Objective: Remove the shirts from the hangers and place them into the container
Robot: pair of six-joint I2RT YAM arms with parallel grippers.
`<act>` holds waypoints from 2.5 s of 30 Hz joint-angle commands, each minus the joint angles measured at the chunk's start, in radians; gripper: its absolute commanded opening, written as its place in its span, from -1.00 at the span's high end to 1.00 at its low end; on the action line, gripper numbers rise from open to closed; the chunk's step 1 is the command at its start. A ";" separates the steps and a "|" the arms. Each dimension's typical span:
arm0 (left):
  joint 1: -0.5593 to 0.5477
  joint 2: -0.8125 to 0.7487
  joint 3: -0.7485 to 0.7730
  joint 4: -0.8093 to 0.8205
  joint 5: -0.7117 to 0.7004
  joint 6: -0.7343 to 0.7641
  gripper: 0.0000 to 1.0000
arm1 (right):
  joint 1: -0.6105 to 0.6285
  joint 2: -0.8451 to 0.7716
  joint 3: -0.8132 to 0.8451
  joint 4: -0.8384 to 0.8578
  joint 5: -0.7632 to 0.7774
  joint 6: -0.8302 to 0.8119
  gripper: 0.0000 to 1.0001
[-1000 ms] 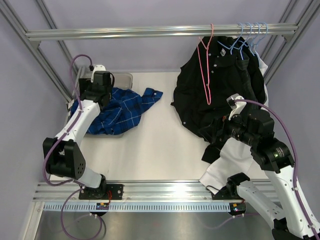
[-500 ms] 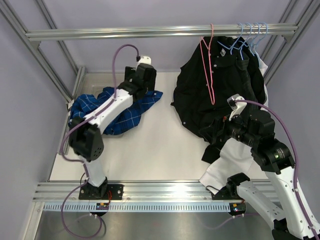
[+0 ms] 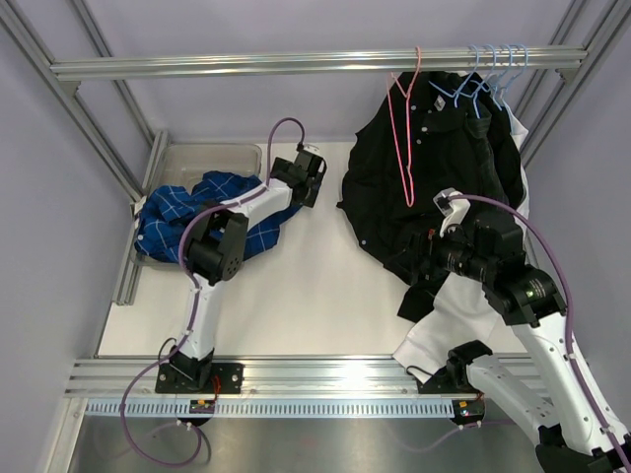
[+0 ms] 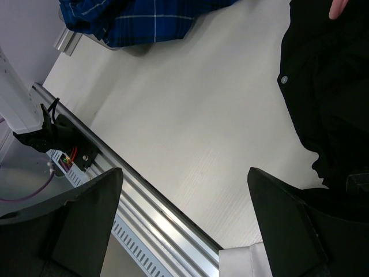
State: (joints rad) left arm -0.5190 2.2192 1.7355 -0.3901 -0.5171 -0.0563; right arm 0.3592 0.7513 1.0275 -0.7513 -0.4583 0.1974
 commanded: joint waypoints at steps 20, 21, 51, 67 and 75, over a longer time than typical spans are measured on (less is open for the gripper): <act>0.073 -0.223 0.012 -0.116 0.177 -0.016 1.00 | 0.007 0.063 0.031 0.040 -0.028 0.004 -0.99; 0.073 -0.251 0.024 -0.136 0.166 -0.016 1.00 | 0.007 0.065 0.034 0.037 -0.029 0.001 -0.99; 0.516 -0.550 -0.229 -0.176 0.083 -0.266 -0.07 | 0.007 -0.007 0.045 0.004 -0.057 -0.039 -0.99; 0.284 -0.830 -0.505 -0.247 0.238 -0.418 -0.25 | 0.007 0.016 0.054 0.006 -0.065 -0.046 -0.99; 0.387 -0.644 -0.607 -0.133 0.141 -0.407 0.34 | 0.007 0.003 0.048 -0.008 -0.048 -0.047 -0.99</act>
State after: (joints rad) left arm -0.1787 1.5372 1.1358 -0.6182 -0.3386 -0.4511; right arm 0.3592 0.7677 1.0565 -0.7521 -0.4988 0.1680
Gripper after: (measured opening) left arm 0.348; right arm 0.993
